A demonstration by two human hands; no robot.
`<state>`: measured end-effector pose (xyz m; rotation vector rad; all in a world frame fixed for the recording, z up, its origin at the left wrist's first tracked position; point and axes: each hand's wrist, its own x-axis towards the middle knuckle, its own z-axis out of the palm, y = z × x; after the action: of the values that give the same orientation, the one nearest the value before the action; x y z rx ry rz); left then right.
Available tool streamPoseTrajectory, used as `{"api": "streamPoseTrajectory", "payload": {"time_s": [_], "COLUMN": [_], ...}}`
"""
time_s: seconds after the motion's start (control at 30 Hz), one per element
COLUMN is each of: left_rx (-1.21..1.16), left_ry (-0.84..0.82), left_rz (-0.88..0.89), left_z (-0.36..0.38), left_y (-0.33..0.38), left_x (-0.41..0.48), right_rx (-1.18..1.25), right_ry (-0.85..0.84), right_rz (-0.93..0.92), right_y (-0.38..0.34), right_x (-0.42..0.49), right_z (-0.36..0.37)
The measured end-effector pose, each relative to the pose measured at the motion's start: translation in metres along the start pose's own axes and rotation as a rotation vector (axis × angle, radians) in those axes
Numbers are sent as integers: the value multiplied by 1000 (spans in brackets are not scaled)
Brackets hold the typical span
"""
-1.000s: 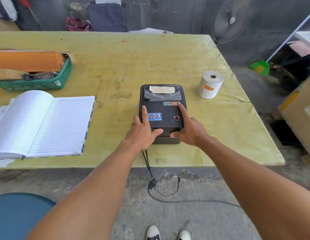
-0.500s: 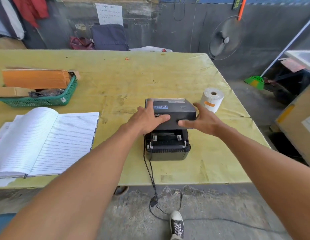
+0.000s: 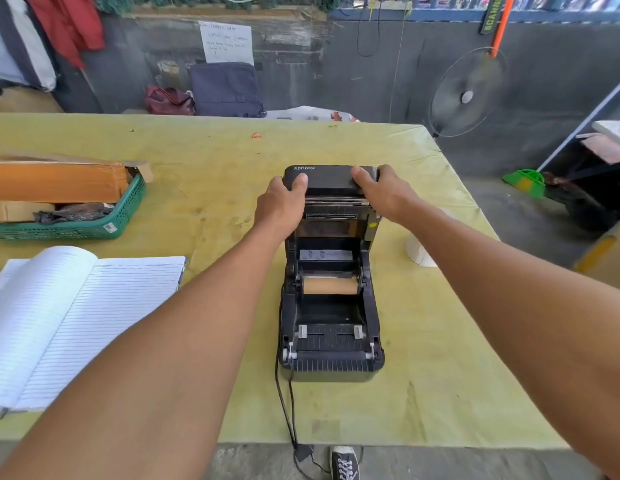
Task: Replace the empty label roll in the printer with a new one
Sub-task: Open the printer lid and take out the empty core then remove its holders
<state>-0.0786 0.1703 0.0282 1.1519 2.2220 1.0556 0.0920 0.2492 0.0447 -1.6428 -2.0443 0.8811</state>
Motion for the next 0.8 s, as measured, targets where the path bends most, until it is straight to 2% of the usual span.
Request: {"api": "streamPoseTrajectory", "payload": {"time_s": [0.2, 0.4, 0.47, 0.53, 0.6, 0.63, 0.67, 0.8], "left_rx": [-67, -38, -31, -49, -78, -61, -14, 297], "left_ry": [16, 14, 5, 52, 138, 144, 101, -291], "left_rz": [-68, -41, -17, 5, -4, -13, -15, 20], "left_z": [13, 9, 3, -1, -3, -3, -2, 13], "left_y": [4, -1, -3, -10, -24, -34, -45, -89], "left_x": [12, 3, -4, -13, -25, -32, -38, -59], "right_rx": [-3, 57, 141, 206, 188, 131, 47, -172], "right_ry": [-75, -1, 83, 260, 427, 439, 368, -271], "right_rz": [39, 21, -18, -52, -35, -7, 12, -26], "right_y": [0, 5, 10, 21, 41, 54, 69, 107], "right_x": [15, 2, -8, -23, -38, -44, -48, -67], "right_z": [-4, 4, 9, 16, 24, 28, 32, 54]}}
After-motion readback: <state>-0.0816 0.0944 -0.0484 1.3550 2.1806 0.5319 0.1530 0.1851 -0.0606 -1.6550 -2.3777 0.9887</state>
